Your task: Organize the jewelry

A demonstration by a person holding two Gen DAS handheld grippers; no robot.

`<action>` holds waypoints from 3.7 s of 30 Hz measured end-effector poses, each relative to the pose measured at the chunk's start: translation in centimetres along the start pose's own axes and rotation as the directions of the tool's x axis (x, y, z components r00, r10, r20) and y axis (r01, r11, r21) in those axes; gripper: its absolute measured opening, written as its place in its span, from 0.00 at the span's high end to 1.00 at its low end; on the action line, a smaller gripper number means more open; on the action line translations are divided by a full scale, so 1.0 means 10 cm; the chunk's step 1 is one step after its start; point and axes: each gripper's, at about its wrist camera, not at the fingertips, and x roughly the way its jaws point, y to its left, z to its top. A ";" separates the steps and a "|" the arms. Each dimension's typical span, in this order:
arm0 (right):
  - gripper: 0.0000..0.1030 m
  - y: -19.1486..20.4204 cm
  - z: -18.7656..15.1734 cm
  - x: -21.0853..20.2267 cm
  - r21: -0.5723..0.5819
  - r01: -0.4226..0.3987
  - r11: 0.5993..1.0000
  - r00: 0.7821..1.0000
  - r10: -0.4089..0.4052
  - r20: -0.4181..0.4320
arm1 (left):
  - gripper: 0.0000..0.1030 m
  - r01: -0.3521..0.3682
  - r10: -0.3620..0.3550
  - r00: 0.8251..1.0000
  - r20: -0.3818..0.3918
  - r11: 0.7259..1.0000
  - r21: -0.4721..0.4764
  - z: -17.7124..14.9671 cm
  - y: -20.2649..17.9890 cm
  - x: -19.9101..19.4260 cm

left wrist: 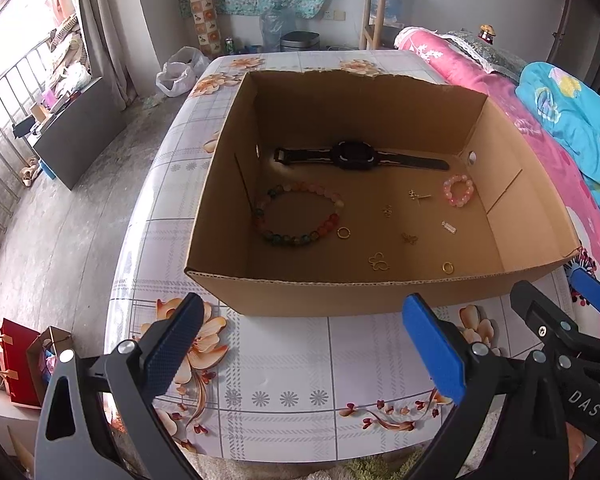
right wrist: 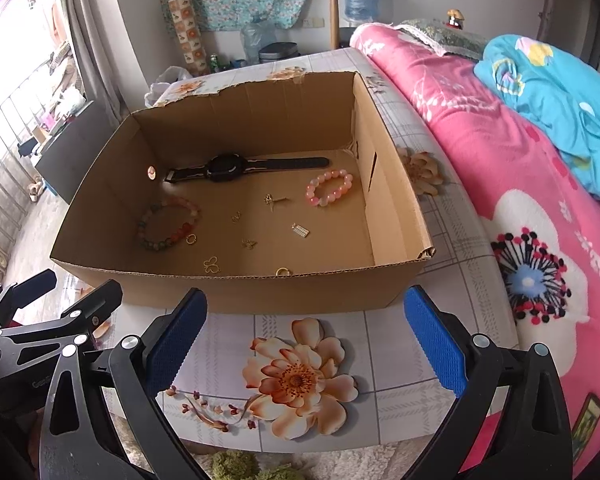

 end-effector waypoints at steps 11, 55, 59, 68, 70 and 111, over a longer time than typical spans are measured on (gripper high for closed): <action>0.08 0.04 -0.01 -0.02 -0.013 0.008 1.000 1.000 -0.008 -0.001 | 0.05 0.005 -0.005 1.000 -0.005 1.000 -0.007 -0.03 0.04 -0.02; 0.08 -0.01 -0.07 -0.01 0.020 0.012 1.000 1.000 -0.011 -0.019 | 0.06 0.030 -0.031 0.998 -0.047 0.999 -0.015 -0.05 -0.02 0.06; 0.08 -0.02 -0.06 0.00 0.024 0.011 1.000 1.000 -0.010 -0.021 | 0.06 0.029 -0.029 0.998 -0.047 0.999 -0.014 -0.05 -0.02 0.06; 0.08 -0.04 -0.07 0.02 0.031 0.008 0.999 1.000 -0.007 -0.025 | 0.06 0.027 -0.028 0.998 -0.051 1.000 -0.015 -0.04 -0.03 0.08; 0.08 -0.04 -0.07 0.02 0.032 0.008 0.999 1.000 -0.007 -0.024 | 0.06 0.027 -0.028 0.998 -0.050 1.000 -0.015 -0.04 -0.03 0.08; 0.08 -0.03 -0.07 0.01 0.035 0.006 0.999 1.000 -0.005 -0.024 | 0.06 0.020 -0.021 0.999 -0.048 1.000 -0.016 -0.05 -0.01 0.05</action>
